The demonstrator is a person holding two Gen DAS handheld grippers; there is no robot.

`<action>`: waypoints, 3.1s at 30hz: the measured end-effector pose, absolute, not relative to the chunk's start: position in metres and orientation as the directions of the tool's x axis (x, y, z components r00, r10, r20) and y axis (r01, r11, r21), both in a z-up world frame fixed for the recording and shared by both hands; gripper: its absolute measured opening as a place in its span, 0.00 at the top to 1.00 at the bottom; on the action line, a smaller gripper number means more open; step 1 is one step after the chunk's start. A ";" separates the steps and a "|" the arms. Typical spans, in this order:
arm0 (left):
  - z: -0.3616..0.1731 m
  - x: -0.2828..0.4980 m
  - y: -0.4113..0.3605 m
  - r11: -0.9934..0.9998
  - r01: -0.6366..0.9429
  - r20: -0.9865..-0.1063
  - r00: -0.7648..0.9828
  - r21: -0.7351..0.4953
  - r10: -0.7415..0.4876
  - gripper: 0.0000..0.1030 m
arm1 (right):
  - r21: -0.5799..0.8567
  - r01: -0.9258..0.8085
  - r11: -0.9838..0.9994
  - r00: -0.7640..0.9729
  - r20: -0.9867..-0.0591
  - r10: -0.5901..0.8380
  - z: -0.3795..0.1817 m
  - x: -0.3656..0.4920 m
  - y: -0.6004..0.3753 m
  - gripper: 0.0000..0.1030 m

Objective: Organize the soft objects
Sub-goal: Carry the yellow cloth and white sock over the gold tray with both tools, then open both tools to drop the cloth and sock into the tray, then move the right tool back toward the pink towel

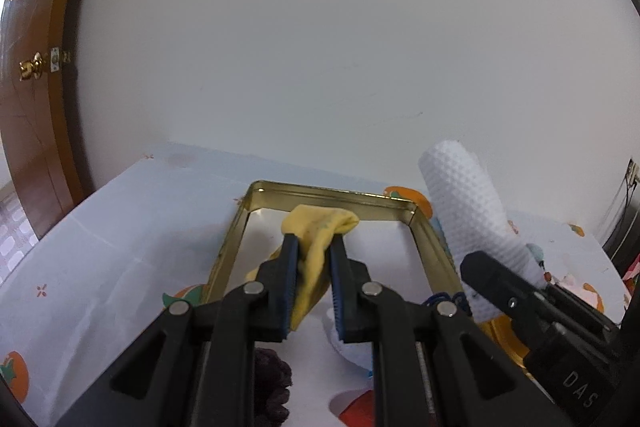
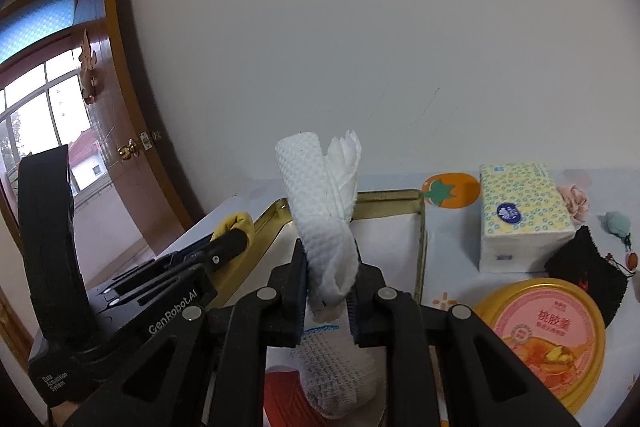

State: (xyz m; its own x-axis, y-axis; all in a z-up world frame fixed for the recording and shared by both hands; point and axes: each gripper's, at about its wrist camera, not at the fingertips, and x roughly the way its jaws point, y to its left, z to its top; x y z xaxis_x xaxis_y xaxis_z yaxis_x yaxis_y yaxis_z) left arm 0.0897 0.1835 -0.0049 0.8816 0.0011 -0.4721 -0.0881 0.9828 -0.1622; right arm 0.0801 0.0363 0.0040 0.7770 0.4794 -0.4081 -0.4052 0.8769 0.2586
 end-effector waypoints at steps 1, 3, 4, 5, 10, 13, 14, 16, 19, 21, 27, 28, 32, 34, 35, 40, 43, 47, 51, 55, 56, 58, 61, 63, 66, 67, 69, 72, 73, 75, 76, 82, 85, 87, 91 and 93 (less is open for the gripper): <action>-0.005 0.089 0.183 0.983 -0.094 -0.471 0.882 -0.155 0.010 0.87 | 0.257 -0.409 0.876 0.776 -0.407 0.482 0.004 0.080 0.036 0.81; -0.004 0.088 0.183 0.982 -0.105 -0.476 0.879 -0.155 0.019 0.87 | 0.254 -0.417 0.873 0.775 -0.402 0.487 0.004 0.079 0.035 0.81; -0.005 0.089 0.185 0.981 -0.108 -0.479 0.878 -0.158 0.019 0.87 | 0.252 -0.423 0.870 0.774 -0.399 0.492 0.003 0.078 0.035 0.81; -0.004 0.088 0.185 0.981 -0.113 -0.482 0.876 -0.160 0.023 0.87 | 0.251 -0.431 0.867 0.769 -0.400 0.498 0.003 0.080 0.033 0.80; -0.004 0.088 0.186 0.975 -0.141 -0.492 0.869 -0.170 0.039 0.83 | 0.253 -0.459 0.852 0.743 -0.416 0.524 -0.002 0.084 0.038 0.66; -0.003 0.089 0.190 0.966 -0.167 -0.502 0.864 -0.197 0.047 0.51 | 0.243 -0.447 0.861 0.772 -0.381 0.509 0.002 0.077 0.035 0.41; -0.002 0.086 0.193 0.959 -0.180 -0.496 0.867 -0.218 0.050 0.33 | 0.238 -0.440 0.866 0.786 -0.364 0.500 0.003 0.075 0.032 0.38; -0.001 0.081 0.198 0.947 -0.199 -0.475 0.878 -0.252 0.058 0.22 | 0.233 -0.432 0.872 0.806 -0.334 0.488 0.006 0.070 0.028 0.33; -0.002 0.081 0.200 0.943 -0.203 -0.478 0.876 -0.264 0.055 0.22 | 0.238 -0.416 0.878 0.832 -0.291 0.473 0.008 0.064 0.021 0.33; -0.003 0.082 0.201 0.942 -0.205 -0.474 0.879 -0.265 0.057 0.21 | 0.239 -0.398 0.886 0.849 -0.270 0.455 0.010 0.059 0.015 0.33; -0.004 0.078 0.206 0.931 -0.221 -0.447 0.892 -0.292 0.071 0.07 | 0.232 -0.325 0.917 0.892 -0.248 0.379 0.011 0.051 -0.001 0.25; -0.004 0.077 0.206 0.930 -0.222 -0.446 0.892 -0.293 0.072 0.07 | 0.233 -0.316 0.920 0.896 -0.245 0.370 0.012 0.051 -0.003 0.25; -0.003 0.069 0.204 0.931 -0.220 -0.402 0.911 -0.290 0.090 0.07 | 0.218 -0.279 0.935 0.911 -0.249 0.330 0.012 0.048 -0.009 0.24; -0.001 0.063 0.202 0.935 -0.223 -0.370 0.922 -0.277 0.111 0.07 | 0.215 -0.268 0.939 0.914 -0.250 0.319 0.011 0.048 -0.011 0.24; 0.000 0.059 0.199 0.937 -0.226 -0.351 0.928 -0.266 0.124 0.04 | 0.214 -0.261 0.942 0.918 -0.247 0.310 0.011 0.047 -0.013 0.24; 0.004 0.046 0.189 0.945 -0.231 -0.274 0.948 -0.232 0.164 0.01 | 0.162 -0.226 0.961 0.944 -0.205 0.257 0.013 0.037 -0.018 0.18; 0.006 0.043 0.185 0.949 -0.232 -0.250 0.952 -0.215 0.176 0.01 | 0.121 -0.198 0.973 0.958 -0.185 0.218 0.013 0.033 -0.019 0.16; 0.005 0.036 0.178 0.949 -0.250 -0.213 0.954 -0.190 0.209 0.00 | 0.083 -0.153 0.985 0.974 -0.154 0.164 0.014 0.029 -0.022 0.16; 0.003 0.033 0.166 0.956 -0.260 -0.204 0.952 -0.137 0.230 0.00 | 0.075 -0.134 0.988 0.978 -0.148 0.144 0.015 0.028 -0.026 0.15; -0.001 0.034 0.151 0.964 -0.258 -0.212 0.947 -0.062 0.240 0.00 | 0.092 -0.130 0.987 0.979 -0.146 0.143 0.016 0.027 -0.032 0.14; -0.001 0.034 0.148 0.965 -0.256 -0.213 0.947 -0.050 0.240 0.00 | 0.094 -0.126 0.988 0.980 -0.143 0.139 0.017 0.026 -0.034 0.14; -0.003 0.033 0.144 0.968 -0.248 -0.215 0.948 -0.042 0.233 0.00 | 0.098 -0.118 0.988 0.981 -0.141 0.132 0.018 0.025 -0.037 0.14; -0.004 0.031 0.140 0.971 -0.238 -0.219 0.950 -0.036 0.224 0.00 | 0.101 -0.109 0.989 0.980 -0.153 0.124 0.016 0.024 -0.043 0.14; -0.005 0.031 0.139 0.972 -0.231 -0.231 0.948 -0.038 0.217 0.00 | 0.103 -0.109 0.989 0.978 -0.165 0.125 0.015 0.024 -0.044 0.14; -0.006 0.033 0.139 0.973 -0.227 -0.256 0.944 -0.047 0.208 0.00 | 0.111 -0.108 0.988 0.976 -0.179 0.127 0.014 0.023 -0.050 0.14; -0.006 0.033 0.138 0.973 -0.224 -0.259 0.944 -0.050 0.204 0.00 | 0.119 -0.110 0.987 0.975 -0.181 0.131 0.014 0.022 -0.053 0.14; -0.007 0.032 0.135 0.973 -0.227 -0.260 0.943 -0.042 0.208 0.00 | 0.125 -0.111 0.986 0.974 -0.186 0.133 0.014 0.021 -0.056 0.14; -0.007 0.031 0.128 0.975 -0.220 -0.261 0.943 -0.024 0.207 0.00 | 0.125 -0.105 0.987 0.974 -0.189 0.128 0.013 0.018 -0.060 0.14; -0.007 0.030 0.127 0.976 -0.216 -0.262 0.944 -0.022 0.203 0.00 | 0.124 -0.104 0.987 0.974 -0.187 0.126 0.013 0.017 -0.063 0.14; -0.008 0.029 0.123 0.978 -0.208 -0.263 0.945 -0.019 0.196 0.00 | 0.122 -0.099 0.988 0.975 -0.184 0.121 0.014 0.014 -0.069 0.14; -0.008 0.029 0.122 0.978 -0.208 -0.264 0.945 -0.020 0.195 0.00 | 0.121 -0.096 0.988 0.976 -0.183 0.117 0.014 0.014 -0.072 0.14; -0.007 0.025 0.113 0.982 -0.187 -0.267 0.948 -0.025 0.173 0.00 | 0.125 -0.080 0.989 0.977 -0.187 0.102 0.017 0.010 -0.089 0.14; -0.007 0.023 0.106 0.985 -0.168 -0.266 0.951 -0.025 0.156 0.00 | 0.113 -0.064 0.992 0.979 -0.184 0.084 0.017 0.009 -0.099 0.14; -0.007 0.022 0.102 0.987 -0.160 -0.268 0.952 -0.028 0.146 0.00 | 0.106 -0.053 0.993 0.981 -0.181 0.071 0.018 0.008 -0.107 0.14; -0.007 0.020 0.093 0.990 -0.137 -0.270 0.955 -0.036 0.122 0.00 | 0.098 -0.031 0.995 0.982 -0.184 0.048 0.017 0.008 -0.124 0.14; -0.006 0.018 0.086 0.992 -0.119 -0.269 0.957 -0.037 0.104 0.00 | 0.092 -0.016 0.996 0.982 -0.186 0.033 0.017 0.009 -0.133 0.14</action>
